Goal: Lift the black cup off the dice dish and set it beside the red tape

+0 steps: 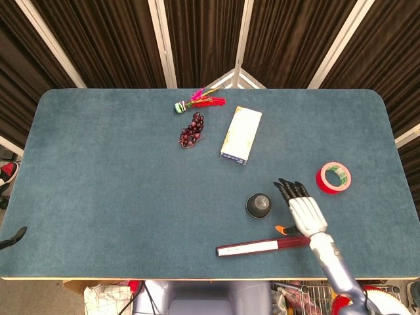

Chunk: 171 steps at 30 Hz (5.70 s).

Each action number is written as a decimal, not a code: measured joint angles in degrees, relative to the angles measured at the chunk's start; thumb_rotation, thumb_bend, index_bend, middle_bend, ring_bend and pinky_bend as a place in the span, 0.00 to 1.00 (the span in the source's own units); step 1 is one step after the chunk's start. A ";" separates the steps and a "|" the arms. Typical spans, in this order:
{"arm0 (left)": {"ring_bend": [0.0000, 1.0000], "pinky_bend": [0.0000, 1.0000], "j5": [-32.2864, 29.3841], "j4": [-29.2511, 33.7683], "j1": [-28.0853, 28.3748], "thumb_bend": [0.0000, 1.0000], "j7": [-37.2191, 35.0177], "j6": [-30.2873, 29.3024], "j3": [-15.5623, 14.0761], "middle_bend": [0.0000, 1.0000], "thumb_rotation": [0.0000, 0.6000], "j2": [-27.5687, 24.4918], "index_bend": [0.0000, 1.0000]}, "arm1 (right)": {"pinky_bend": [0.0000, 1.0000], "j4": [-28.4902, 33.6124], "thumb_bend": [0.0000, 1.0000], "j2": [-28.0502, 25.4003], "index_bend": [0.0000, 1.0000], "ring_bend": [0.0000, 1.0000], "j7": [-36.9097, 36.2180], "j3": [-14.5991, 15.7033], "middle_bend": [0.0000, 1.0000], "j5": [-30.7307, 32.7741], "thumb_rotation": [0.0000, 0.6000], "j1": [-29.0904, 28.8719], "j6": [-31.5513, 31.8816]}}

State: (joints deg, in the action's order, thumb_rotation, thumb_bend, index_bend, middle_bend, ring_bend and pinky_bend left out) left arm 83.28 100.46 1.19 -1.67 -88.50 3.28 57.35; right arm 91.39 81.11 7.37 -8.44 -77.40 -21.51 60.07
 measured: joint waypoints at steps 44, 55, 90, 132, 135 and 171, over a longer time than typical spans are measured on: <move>0.00 0.09 -0.78 0.15 0.25 0.31 1.33 0.72 0.35 0.00 1.00 0.31 0.11 | 0.00 -11.38 0.04 11.26 0.02 0.08 0.32 -0.59 0.30 7.68 1.00 -8.43 -5.09; 0.00 0.09 -0.83 0.11 0.32 0.31 1.46 0.85 0.38 0.00 1.00 0.36 0.11 | 0.00 -12.70 0.04 12.34 0.08 0.13 -1.00 -0.71 0.37 7.46 1.00 -9.05 -4.78; 0.00 0.09 -0.99 0.46 0.41 0.31 2.41 1.23 0.24 0.00 1.00 0.49 0.12 | 0.00 -6.52 0.08 8.85 0.42 0.21 0.86 -1.16 0.48 4.69 1.00 -10.65 -1.98; 0.00 0.09 -1.00 0.57 0.51 0.31 3.33 1.37 0.16 0.00 1.00 0.79 0.12 | 0.00 -12.52 0.09 11.61 0.45 0.25 15.27 -5.97 0.52 -5.52 1.00 -12.42 5.05; 0.00 0.09 -0.89 0.62 0.59 0.31 3.52 1.52 0.08 0.00 1.00 0.83 0.12 | 0.00 -15.32 0.09 12.17 0.45 0.24 23.13 -5.37 0.52 -6.39 1.00 -12.41 7.14; 0.00 0.09 -1.34 1.16 0.57 0.31 4.25 1.77 -0.02 0.00 1.00 0.67 0.12 | 0.00 -9.75 0.09 9.71 0.47 0.25 -16.62 -9.74 0.52 -6.31 1.00 -8.95 5.87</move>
State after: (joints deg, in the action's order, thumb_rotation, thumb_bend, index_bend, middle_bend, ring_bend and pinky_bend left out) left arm 81.94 101.62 1.76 2.58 -86.74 3.25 58.03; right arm 81.64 90.82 -9.26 -18.18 -83.71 -30.46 65.94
